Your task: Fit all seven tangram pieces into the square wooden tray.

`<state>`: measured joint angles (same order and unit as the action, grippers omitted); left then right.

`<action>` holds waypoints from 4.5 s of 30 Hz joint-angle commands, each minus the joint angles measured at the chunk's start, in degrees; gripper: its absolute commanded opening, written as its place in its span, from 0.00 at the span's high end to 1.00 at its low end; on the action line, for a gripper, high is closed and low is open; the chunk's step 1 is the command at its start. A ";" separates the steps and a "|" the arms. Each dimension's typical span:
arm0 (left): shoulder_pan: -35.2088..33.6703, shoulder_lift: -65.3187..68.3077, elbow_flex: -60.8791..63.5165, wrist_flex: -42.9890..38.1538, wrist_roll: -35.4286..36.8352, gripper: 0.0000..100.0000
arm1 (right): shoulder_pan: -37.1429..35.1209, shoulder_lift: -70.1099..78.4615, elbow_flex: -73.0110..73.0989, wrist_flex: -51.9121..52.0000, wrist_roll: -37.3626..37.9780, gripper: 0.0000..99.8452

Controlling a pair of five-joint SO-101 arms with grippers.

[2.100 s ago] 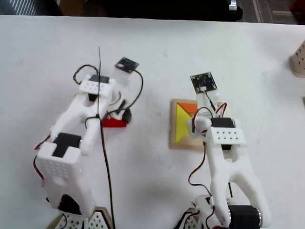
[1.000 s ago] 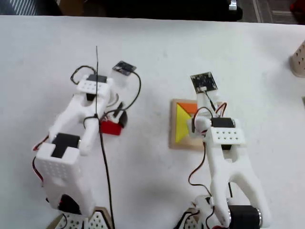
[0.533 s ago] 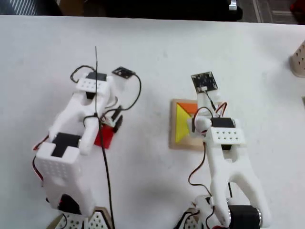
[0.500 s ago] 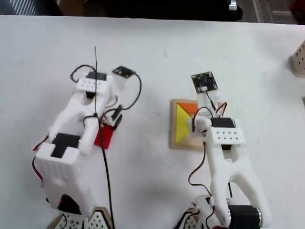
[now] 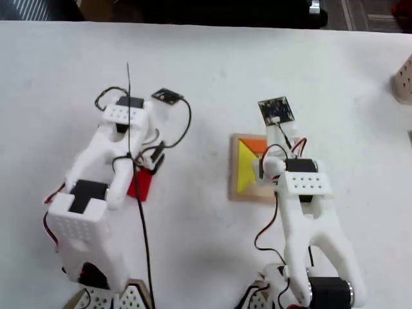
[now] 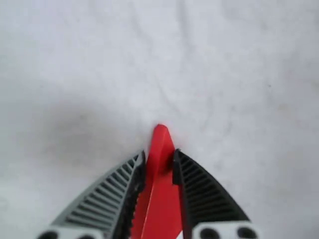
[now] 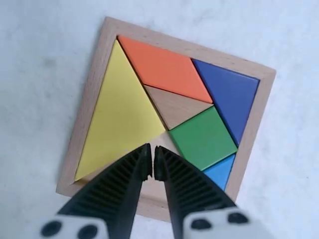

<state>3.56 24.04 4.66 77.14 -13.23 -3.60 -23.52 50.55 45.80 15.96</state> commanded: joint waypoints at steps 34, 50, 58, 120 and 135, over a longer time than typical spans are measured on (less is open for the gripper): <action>-2.86 -2.15 -13.89 6.68 9.32 0.98 | 0.13 -1.63 0.18 -2.24 0.62 0.98; -2.51 -2.59 -17.41 11.87 5.98 0.97 | 0.13 -1.63 0.70 -3.12 0.62 0.98; -2.77 -3.65 -16.62 12.22 5.36 0.88 | 0.13 -1.63 0.70 -3.12 0.62 0.98; -9.45 -17.27 25.14 -18.37 -2.99 0.61 | -0.31 -1.63 1.32 -3.12 0.70 0.98; -9.54 -13.93 22.68 -14.15 -3.52 0.80 | -0.31 -1.63 1.32 -3.12 0.70 0.98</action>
<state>-5.41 9.89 29.19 61.41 -16.57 -3.78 -23.52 52.13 43.69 16.04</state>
